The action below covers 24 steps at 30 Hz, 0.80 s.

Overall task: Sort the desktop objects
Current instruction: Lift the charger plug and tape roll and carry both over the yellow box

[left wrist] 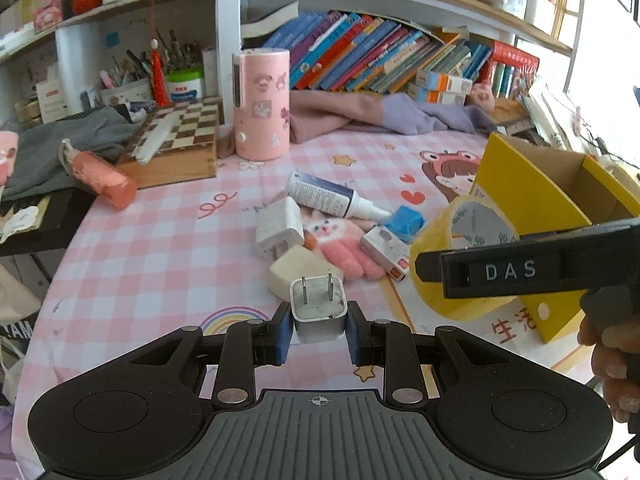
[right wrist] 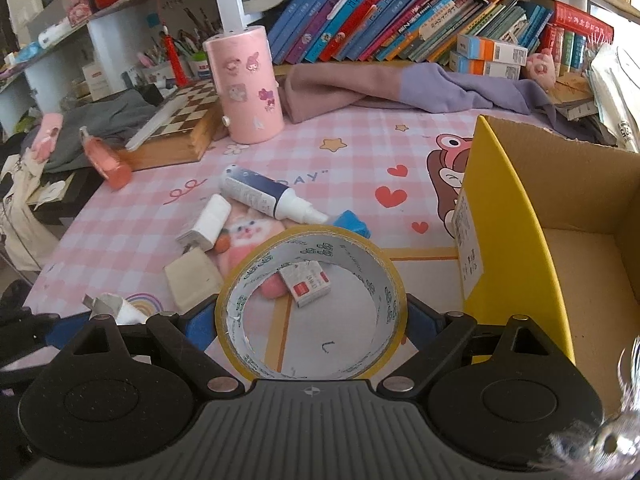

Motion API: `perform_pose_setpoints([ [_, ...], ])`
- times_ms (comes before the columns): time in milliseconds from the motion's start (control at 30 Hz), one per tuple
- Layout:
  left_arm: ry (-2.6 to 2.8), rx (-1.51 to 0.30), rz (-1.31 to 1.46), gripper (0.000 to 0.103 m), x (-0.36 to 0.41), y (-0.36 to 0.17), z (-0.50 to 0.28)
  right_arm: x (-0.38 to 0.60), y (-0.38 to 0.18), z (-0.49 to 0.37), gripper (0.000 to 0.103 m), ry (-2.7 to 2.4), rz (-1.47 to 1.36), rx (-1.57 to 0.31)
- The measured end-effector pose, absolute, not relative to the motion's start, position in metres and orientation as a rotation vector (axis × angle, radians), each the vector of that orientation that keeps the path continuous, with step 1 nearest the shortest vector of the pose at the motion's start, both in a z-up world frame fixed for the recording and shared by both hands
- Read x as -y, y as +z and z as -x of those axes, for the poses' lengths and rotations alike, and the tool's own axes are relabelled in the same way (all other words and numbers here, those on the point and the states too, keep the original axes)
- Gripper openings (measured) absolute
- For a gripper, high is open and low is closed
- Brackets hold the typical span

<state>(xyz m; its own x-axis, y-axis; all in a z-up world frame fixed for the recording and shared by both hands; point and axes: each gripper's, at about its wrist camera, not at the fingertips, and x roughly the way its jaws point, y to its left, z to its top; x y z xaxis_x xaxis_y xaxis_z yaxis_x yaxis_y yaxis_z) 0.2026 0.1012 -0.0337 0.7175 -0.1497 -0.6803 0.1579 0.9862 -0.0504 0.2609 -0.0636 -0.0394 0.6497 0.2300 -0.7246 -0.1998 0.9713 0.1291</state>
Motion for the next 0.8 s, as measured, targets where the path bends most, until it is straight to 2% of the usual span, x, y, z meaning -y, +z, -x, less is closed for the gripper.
perform_pose_setpoints([
  [800,-0.175,-0.662,0.006,0.026,-0.088,-0.004,-0.095,0.084,-0.012,-0.143,0.091,0.297,-0.041,-0.738],
])
